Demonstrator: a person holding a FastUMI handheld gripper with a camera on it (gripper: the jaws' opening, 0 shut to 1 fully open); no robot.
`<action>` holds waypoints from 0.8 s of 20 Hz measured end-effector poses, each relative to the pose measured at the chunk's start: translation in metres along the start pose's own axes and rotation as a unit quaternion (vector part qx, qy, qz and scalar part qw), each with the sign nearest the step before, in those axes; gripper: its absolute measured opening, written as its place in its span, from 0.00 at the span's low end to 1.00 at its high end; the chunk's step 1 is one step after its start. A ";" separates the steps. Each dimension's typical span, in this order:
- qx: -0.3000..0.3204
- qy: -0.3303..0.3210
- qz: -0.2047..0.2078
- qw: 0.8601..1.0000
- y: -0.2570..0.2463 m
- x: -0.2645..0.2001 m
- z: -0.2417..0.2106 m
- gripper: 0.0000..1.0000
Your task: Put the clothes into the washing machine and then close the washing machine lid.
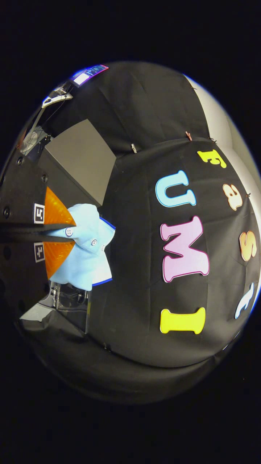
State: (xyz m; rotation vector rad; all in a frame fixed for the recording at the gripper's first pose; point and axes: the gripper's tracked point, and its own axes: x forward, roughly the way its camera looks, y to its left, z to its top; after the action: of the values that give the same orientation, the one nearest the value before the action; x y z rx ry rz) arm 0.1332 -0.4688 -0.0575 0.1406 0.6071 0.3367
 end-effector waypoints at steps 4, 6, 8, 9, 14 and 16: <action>0.005 0.031 -0.008 0.999 -0.006 0.017 -0.031 0.04; 0.009 0.046 -0.011 0.999 -0.008 0.025 -0.049 0.04; 0.008 0.057 -0.016 0.998 -0.011 0.032 -0.063 0.04; 0.008 0.063 -0.017 0.998 -0.013 0.034 -0.068 0.04; 0.015 0.086 -0.023 0.996 -0.022 0.052 -0.099 0.04; 0.009 0.094 -0.026 0.995 -0.025 0.061 -0.112 0.04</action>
State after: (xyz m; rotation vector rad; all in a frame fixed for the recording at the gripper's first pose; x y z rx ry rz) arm 0.1219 -0.4676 -0.1869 0.1106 0.7988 0.2963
